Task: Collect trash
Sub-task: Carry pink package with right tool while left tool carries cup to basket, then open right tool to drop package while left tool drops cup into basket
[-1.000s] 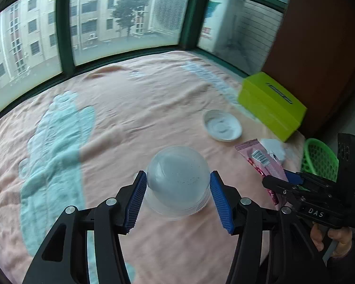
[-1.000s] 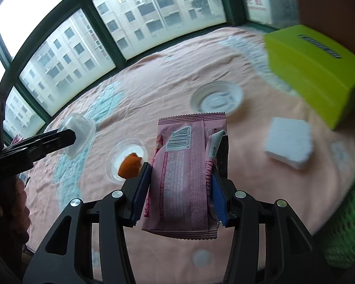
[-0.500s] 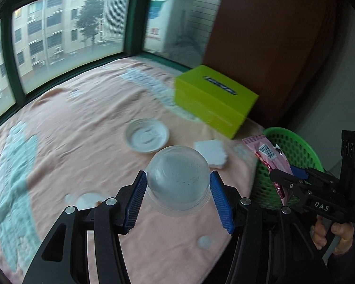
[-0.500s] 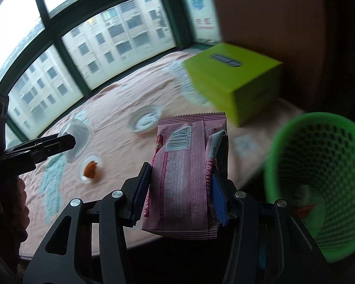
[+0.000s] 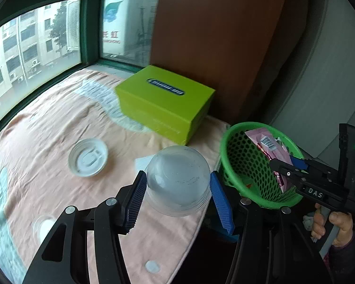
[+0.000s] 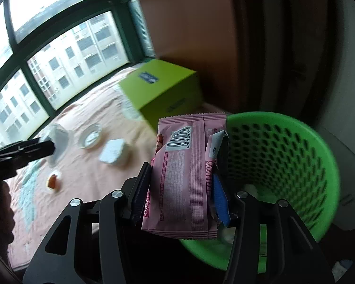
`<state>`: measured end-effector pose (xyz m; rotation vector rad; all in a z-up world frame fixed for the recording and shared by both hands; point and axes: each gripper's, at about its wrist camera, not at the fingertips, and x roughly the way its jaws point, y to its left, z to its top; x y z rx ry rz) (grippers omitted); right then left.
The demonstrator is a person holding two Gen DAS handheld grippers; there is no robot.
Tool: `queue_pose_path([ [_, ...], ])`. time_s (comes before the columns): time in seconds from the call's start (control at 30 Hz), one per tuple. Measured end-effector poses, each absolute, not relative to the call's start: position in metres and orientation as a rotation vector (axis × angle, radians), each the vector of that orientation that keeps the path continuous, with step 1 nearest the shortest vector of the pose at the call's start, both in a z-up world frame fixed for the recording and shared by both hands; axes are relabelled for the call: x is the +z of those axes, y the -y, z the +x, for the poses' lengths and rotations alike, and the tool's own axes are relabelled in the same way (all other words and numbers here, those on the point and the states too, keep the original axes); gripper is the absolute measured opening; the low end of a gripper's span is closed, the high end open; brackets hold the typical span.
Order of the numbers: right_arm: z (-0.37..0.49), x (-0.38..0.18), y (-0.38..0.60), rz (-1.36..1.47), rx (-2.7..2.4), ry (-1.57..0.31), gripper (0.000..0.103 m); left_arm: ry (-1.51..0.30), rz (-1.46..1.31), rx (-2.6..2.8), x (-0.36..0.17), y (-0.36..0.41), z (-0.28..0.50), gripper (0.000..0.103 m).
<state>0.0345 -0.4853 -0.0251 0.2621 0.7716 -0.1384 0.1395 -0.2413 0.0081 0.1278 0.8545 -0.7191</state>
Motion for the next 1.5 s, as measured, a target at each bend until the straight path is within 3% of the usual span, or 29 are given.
queue_pose_path([
  [0.3,0.022,-0.034,0.528,0.252,-0.262,-0.797,0.053,-0.849,0.166,-0.777,0.013,0.29,0.138,0.053],
  [0.4,0.017,-0.037,0.54,0.261,-0.301,-0.792,0.063,-0.85,0.18,-0.791,0.013,0.303,0.136,0.053],
  [0.63,0.005,-0.045,0.562,0.293,-0.358,-0.789,0.073,-0.85,0.202,-0.837,0.013,0.338,0.132,0.053],
  [1.4,-0.051,-0.027,0.568,0.304,-0.362,-0.702,0.079,-0.92,0.262,-0.949,-0.014,0.436,0.104,0.054],
  [1.5,-0.054,-0.027,0.566,0.306,-0.359,-0.701,0.079,-0.938,0.248,-0.963,-0.016,0.441,0.101,0.059],
])
